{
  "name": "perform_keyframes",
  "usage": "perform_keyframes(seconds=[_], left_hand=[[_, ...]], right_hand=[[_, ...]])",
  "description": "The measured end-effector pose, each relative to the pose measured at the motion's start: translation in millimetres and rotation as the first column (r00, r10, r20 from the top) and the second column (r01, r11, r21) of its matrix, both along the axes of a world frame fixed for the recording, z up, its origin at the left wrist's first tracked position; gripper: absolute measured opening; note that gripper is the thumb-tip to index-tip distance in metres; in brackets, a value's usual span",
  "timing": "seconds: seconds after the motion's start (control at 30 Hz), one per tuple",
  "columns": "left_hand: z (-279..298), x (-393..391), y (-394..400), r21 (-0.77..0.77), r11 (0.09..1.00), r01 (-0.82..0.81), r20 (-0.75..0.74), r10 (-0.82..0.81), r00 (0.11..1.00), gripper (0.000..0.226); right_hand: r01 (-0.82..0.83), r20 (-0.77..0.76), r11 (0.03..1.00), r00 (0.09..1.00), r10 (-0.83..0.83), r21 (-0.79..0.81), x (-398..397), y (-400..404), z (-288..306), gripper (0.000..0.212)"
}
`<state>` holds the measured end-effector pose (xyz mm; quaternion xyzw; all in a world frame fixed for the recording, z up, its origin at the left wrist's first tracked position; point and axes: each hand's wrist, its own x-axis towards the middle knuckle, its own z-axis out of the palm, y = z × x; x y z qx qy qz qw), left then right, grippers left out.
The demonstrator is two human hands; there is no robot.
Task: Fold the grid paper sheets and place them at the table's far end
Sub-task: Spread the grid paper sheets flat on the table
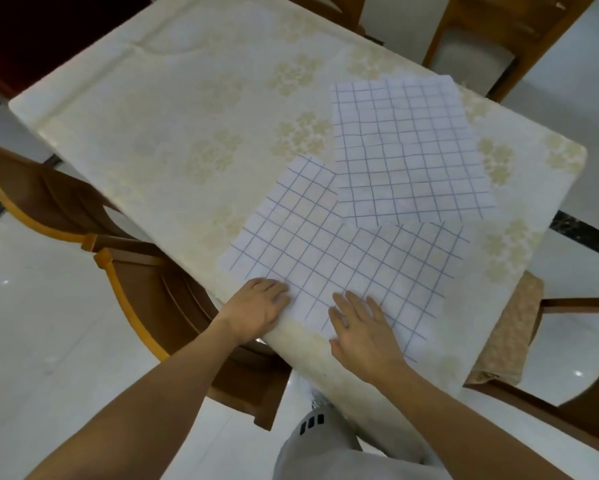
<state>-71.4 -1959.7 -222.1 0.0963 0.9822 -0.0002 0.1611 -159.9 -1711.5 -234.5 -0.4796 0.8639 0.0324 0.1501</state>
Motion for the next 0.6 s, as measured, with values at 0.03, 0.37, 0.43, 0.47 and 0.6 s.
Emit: perform_keyframes(seconds=[0.03,0.37,0.43,0.47,0.6], left_hand=[[-4.4,0.1,-1.9,-0.005,1.0,0.017,0.003,-0.017,1.0,0.042],[-23.9,-1.1,-9.5,0.029,0.995,0.097,-0.079,-0.095,0.992,0.048],[-27.9,-1.4,-9.2,0.041,0.996,0.085,-0.082,-0.081,0.993,0.051],[-29.6,-1.4,-8.9,0.042,0.996,0.078,-0.08,-0.075,0.994,0.052],[-33.5,-1.2,-9.1,0.045,0.997,0.068,-0.097,-0.063,0.993,0.052]], right_hand=[[-0.009,-0.009,1.0,1.0,0.009,0.008,1.9,-0.1,-2.5,0.059],[0.024,-0.075,0.999,0.997,-0.027,-0.042,21.3,-1.4,-20.1,0.06],[0.045,-0.065,0.997,0.997,-0.048,-0.056,22.0,-1.0,-22.9,0.06],[0.054,-0.06,0.997,0.997,-0.058,-0.06,22.2,-0.8,-24.0,0.06],[0.091,-0.056,0.993,0.994,-0.096,-0.077,24.5,-1.5,-27.7,0.057]])
